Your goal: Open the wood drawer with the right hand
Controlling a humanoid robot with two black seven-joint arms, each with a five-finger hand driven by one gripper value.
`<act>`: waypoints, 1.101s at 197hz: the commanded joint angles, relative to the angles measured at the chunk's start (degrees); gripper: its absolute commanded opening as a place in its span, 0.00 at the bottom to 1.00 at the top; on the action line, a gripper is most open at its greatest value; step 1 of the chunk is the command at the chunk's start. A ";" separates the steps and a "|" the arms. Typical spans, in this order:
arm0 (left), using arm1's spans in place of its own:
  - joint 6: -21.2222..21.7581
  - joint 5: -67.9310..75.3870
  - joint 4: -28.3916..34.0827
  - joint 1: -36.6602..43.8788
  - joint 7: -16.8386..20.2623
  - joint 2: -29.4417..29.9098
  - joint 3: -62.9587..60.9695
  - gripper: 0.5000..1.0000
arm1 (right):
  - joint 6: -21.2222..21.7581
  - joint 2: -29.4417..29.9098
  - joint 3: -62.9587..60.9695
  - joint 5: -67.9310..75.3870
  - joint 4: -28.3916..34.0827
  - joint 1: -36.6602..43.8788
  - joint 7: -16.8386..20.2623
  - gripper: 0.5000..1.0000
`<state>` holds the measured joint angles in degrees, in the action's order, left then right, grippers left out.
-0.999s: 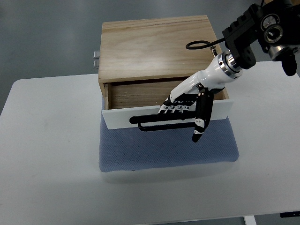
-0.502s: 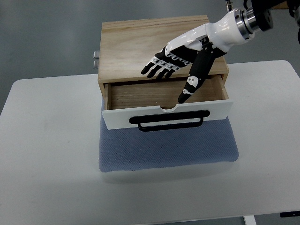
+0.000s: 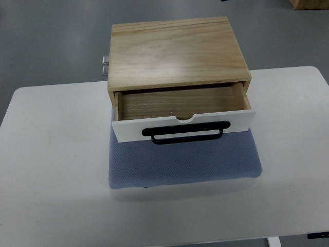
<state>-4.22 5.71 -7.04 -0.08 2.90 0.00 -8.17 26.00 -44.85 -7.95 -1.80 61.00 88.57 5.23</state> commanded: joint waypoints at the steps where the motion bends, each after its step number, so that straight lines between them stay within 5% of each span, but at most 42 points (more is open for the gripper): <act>1: 0.00 0.00 0.01 0.00 0.00 0.00 0.00 1.00 | -3.94 2.14 -8.66 -0.66 -5.71 -6.57 0.13 0.88; 59: 0.00 0.00 0.01 0.00 0.00 0.00 0.00 1.00 | -9.30 11.89 -25.45 -1.80 -24.08 -16.50 -0.22 0.88; 97: 0.00 0.00 0.01 0.00 0.00 0.00 0.00 1.00 | -12.47 14.97 -28.26 -1.89 -31.46 -20.02 -4.18 0.89; 217: 0.00 0.00 -0.08 0.00 0.00 0.00 0.00 1.00 | -21.52 23.85 -34.06 -1.62 -34.80 -27.58 -14.73 0.89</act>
<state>-4.22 5.71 -7.05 -0.08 2.90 0.00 -8.17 4.89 -22.22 -41.99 -3.51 26.23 61.87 -8.52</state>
